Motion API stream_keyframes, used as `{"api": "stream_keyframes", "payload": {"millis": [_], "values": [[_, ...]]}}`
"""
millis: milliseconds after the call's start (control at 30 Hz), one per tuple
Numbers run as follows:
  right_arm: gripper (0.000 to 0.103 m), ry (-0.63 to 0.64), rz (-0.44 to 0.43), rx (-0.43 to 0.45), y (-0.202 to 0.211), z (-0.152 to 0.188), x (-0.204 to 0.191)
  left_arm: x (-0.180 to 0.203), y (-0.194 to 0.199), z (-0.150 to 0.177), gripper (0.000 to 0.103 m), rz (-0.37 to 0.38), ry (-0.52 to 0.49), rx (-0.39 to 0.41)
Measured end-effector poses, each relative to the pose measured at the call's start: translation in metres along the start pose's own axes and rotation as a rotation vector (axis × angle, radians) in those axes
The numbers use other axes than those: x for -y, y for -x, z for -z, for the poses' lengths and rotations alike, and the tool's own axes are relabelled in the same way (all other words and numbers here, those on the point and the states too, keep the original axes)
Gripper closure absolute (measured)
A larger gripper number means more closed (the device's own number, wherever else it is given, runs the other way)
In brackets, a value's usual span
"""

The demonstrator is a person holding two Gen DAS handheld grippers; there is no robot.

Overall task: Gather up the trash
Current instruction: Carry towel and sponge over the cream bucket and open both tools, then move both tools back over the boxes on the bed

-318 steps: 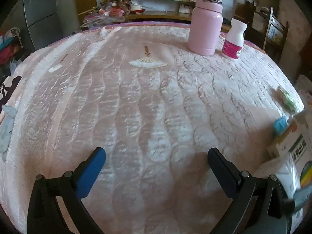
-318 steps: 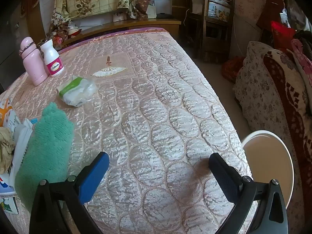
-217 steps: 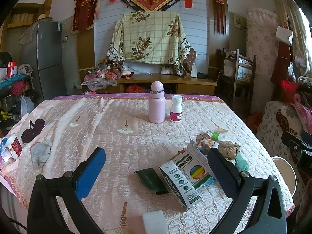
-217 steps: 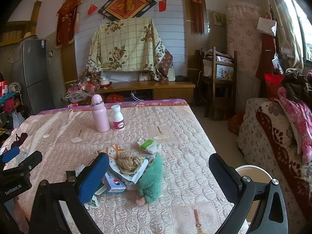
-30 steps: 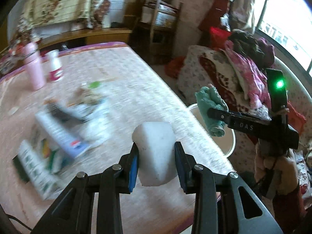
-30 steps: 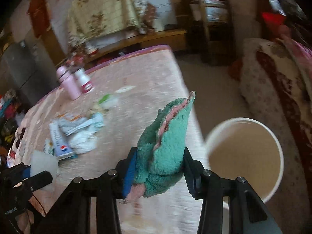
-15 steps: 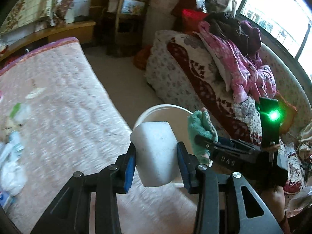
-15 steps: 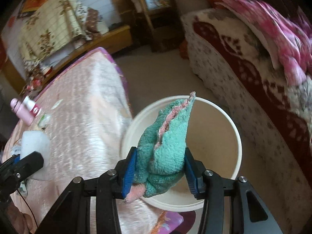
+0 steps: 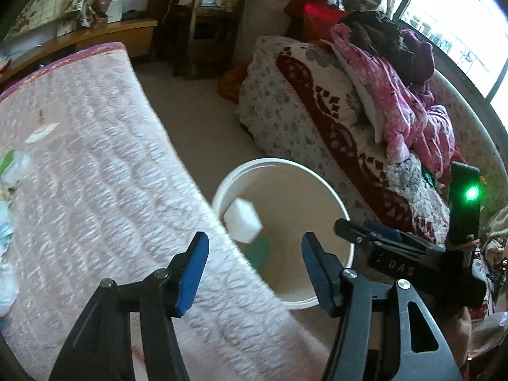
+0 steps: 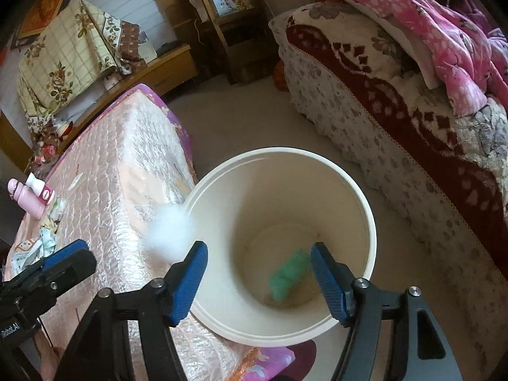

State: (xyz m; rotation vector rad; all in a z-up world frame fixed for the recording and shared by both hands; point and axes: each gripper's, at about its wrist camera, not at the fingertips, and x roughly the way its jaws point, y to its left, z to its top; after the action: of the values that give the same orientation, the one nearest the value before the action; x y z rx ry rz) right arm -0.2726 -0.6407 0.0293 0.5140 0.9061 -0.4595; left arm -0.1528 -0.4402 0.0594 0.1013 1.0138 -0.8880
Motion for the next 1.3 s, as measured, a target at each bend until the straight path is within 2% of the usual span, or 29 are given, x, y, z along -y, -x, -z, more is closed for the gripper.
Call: {"api": "stream_keyframes", "payload": {"millis": [267,533,800,1067,1300], "values": [[0.032,0.092,-0.007,0.02,0.015,0.007,-0.034,-0.021,0.037,0.014,0.041,-0.119,0.006,0.063],[0.032,0.17,-0.019,0.097,0.038,0.022,-0.084,-0.047,0.082,0.028,0.04,-0.228,0.028,0.144],[0.03,0.251,-0.102,0.176,0.063,0.037,-0.15,-0.08,0.141,0.045,0.025,-0.339,0.075,0.256],[0.028,0.335,-0.181,0.242,0.086,0.052,-0.217,-0.118,0.196,0.064,0.025,-0.438,0.123,0.331],[0.028,0.381,-0.224,0.286,0.101,0.059,-0.259,-0.149,0.24,0.083,0.024,-0.478,0.192,0.391]]}}
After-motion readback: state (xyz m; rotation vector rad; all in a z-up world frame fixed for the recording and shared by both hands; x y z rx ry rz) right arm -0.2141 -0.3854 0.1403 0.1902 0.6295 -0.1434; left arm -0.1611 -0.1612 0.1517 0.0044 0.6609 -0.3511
